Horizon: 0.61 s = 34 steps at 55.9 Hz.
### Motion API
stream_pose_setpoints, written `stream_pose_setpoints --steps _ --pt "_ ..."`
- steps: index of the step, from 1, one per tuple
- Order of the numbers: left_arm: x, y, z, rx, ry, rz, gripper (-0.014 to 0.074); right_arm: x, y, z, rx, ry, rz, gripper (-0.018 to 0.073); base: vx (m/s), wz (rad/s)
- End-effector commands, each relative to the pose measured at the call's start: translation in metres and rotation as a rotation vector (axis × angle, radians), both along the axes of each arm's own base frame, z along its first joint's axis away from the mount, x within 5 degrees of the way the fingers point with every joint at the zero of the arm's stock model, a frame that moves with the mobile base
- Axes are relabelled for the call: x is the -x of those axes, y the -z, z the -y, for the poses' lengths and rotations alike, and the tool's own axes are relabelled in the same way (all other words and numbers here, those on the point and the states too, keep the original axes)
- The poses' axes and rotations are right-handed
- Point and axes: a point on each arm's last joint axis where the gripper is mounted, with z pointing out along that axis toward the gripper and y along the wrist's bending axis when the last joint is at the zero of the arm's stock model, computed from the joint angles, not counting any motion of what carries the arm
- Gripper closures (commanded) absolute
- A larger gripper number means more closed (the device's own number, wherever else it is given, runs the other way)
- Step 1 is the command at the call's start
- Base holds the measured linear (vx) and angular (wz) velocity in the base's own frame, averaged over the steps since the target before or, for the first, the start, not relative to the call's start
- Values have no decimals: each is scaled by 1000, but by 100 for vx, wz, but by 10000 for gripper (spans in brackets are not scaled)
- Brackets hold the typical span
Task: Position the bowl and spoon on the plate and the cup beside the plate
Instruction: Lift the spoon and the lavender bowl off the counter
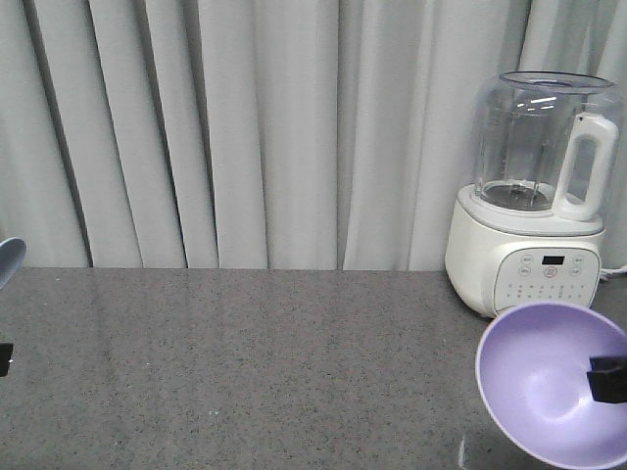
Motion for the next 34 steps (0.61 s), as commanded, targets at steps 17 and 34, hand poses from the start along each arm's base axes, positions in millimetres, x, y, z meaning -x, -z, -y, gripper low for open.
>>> stream_pose_setpoints --steps 17,34 --pt "77 1 -12 45 38 415 603 116 -38 -24 -63 -32 556 569 0 0" --pt "121 21 -21 73 38 581 603 146 -30 -25 -54 -12 642 568 0 0"
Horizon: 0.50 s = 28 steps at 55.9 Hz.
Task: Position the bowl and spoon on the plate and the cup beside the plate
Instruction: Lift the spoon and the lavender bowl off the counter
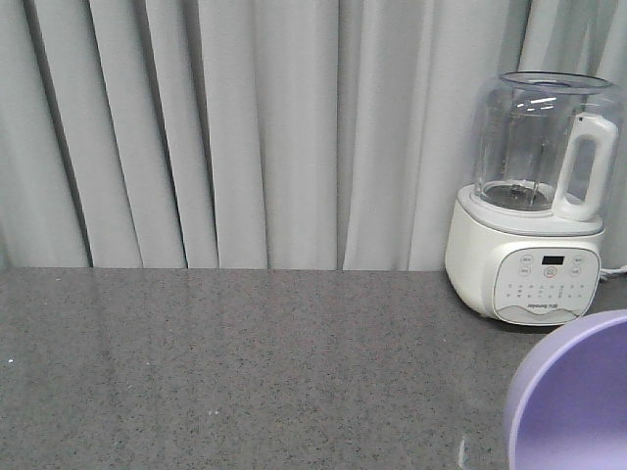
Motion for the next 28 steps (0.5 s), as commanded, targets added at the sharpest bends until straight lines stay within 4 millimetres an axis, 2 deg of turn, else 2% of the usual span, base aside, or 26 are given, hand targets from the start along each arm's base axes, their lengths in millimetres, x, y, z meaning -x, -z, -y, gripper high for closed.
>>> stream_pose_setpoints --steps 1,8,28 --pt "7 -18 0 37 13 161 603 2 -15 4 -33 50 91 568 0 0" --pt "13 -19 -1 40 13 180 603 2 -15 4 -33 48 89 568 0 0" --pt "13 -19 -1 40 13 179 603 2 -15 4 -33 49 90 568 0 0"
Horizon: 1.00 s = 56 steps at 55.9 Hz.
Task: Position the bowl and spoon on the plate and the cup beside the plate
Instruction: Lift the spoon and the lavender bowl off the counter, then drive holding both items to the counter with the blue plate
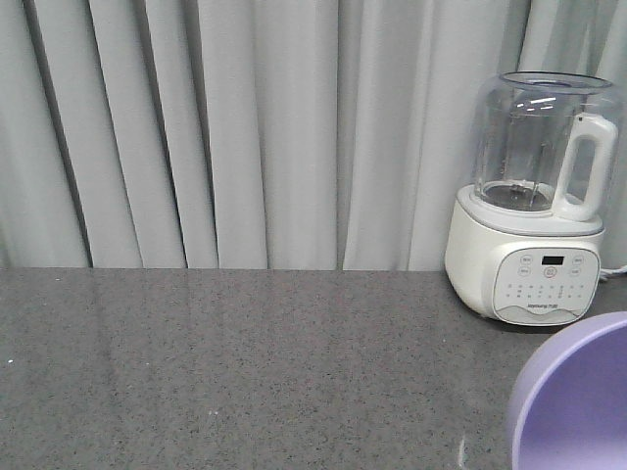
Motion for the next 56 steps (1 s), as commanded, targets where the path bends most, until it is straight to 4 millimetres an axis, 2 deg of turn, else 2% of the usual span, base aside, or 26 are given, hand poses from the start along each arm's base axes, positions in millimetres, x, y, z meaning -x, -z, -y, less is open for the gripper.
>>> stream_pose_setpoints --steps 1,27,56 --pt "0 -17 1 27 12 110 603 0 -14 4 -32 46 80 568 0 0" --pt "0 -17 1 27 11 111 603 0 -14 4 -32 46 78 568 -3 -11" --pt "0 -17 1 27 11 110 603 0 -14 1 -34 7 78 568 -12 -55"
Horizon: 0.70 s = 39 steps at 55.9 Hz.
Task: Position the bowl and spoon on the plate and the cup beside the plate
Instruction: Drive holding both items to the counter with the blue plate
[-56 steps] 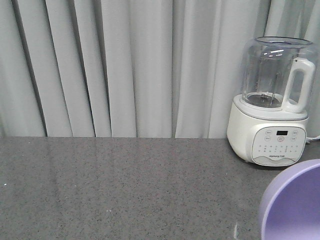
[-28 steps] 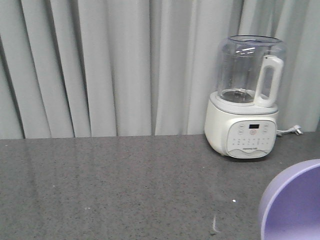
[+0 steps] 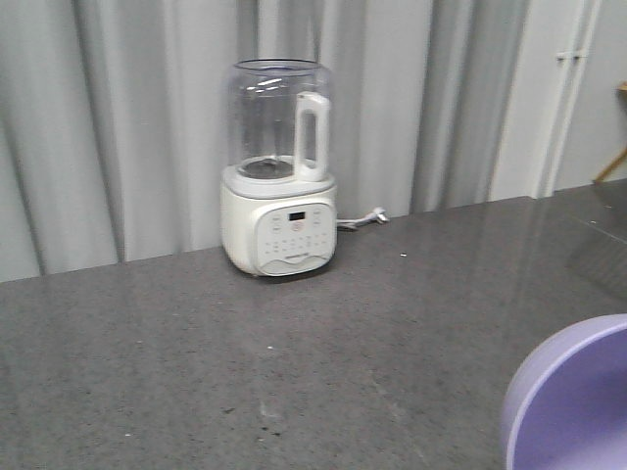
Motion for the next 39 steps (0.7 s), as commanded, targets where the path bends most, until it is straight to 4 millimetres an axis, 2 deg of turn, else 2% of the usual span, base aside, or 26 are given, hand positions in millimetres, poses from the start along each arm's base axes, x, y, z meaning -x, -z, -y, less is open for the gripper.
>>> stream_pose_setpoints --steps 1,39 --pt "0 -17 1 27 11 110 603 0 -14 3 -34 38 73 568 -15 -65" --pt "0 -17 1 27 11 110 603 0 -14 3 -34 38 73 568 -14 -57"
